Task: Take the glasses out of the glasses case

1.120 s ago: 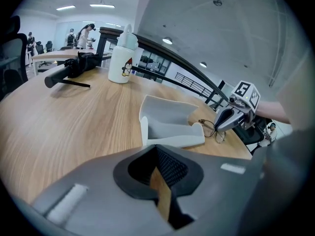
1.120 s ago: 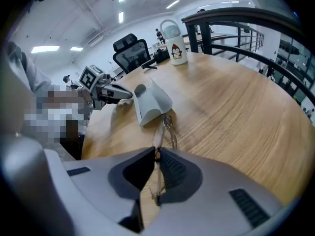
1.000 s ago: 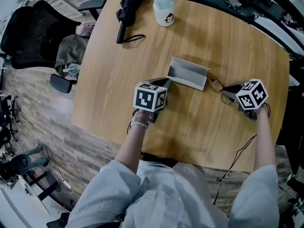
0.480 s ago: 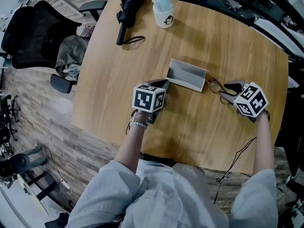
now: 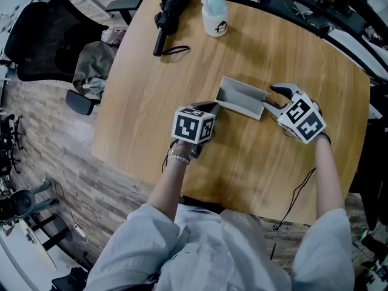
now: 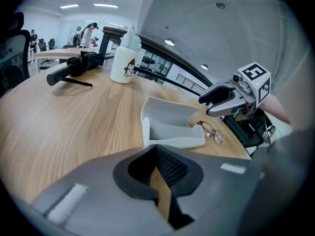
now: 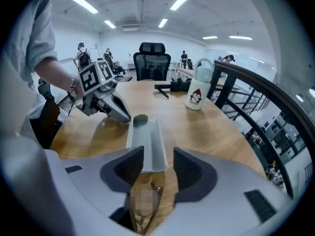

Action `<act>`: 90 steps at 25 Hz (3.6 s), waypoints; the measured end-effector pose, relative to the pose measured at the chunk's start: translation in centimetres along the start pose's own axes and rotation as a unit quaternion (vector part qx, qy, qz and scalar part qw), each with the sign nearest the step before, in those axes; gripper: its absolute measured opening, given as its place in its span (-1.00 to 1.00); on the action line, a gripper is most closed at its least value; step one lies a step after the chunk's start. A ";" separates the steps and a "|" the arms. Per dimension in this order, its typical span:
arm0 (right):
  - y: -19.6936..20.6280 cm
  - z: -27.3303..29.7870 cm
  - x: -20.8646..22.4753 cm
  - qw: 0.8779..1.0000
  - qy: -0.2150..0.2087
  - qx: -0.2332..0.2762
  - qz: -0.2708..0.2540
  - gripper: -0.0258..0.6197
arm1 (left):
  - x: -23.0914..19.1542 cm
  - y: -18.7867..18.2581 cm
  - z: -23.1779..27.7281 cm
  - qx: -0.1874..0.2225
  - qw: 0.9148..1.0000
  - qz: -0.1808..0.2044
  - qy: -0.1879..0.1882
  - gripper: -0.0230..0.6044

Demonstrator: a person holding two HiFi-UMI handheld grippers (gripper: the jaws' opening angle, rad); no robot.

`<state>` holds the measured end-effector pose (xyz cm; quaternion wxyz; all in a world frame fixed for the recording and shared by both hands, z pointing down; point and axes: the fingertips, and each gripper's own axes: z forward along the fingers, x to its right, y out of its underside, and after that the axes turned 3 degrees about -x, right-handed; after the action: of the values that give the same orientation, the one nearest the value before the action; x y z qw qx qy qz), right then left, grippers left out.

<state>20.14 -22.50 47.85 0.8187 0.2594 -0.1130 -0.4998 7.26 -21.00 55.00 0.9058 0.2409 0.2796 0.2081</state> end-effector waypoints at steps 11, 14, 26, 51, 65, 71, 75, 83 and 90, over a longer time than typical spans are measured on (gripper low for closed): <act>-0.5 2.1 -2.2 0.999 -0.021 -0.019 -0.029 -0.40 | 0.0 -0.1 -0.1 0.001 1.000 -0.005 0.005 -0.91; -0.5 2.0 -3.1 0.999 -0.021 -0.015 -0.031 -0.40 | -0.1 0.0 -0.2 0.001 1.000 -0.006 0.006 -0.91; -0.1 2.1 -6.7 0.999 -0.038 -0.003 -0.004 -0.40 | 0.2 0.0 -0.2 -0.001 1.000 -0.002 0.012 -0.91; -1.7 -12.2 -3.7 0.921 0.222 0.243 0.208 -0.87 | 4.8 -3.8 -7.4 0.125 0.990 0.011 0.059 -0.91; -0.7 -25.4 -5.9 0.869 0.299 0.331 0.215 -0.92 | 17.7 -9.1 -19.7 0.285 0.951 0.106 0.064 -0.91; -0.5 -26.4 -7.1 0.857 0.292 0.354 0.234 -0.92 | 19.7 -9.1 -22.7 0.313 0.942 0.107 0.066 -0.91; -0.2 -27.3 -8.5 0.850 0.312 0.355 0.232 -0.92 | 20.2 -9.1 -23.8 0.319 0.938 0.117 0.074 -0.91; -0.9 -28.5 -13.2 0.841 0.342 0.345 0.238 -0.92 | 21.3 -7.6 -27.4 0.329 0.927 0.151 0.095 -0.91; -3.7 -28.3 -19.0 0.833 0.361 0.343 0.240 -0.92 | 20.0 -4.6 -32.1 0.332 0.923 0.168 0.102 -0.91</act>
<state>20.88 1.64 23.53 0.7535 0.6508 -0.0322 -0.0876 4.02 -4.14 20.99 0.6922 0.5488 0.3788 0.2760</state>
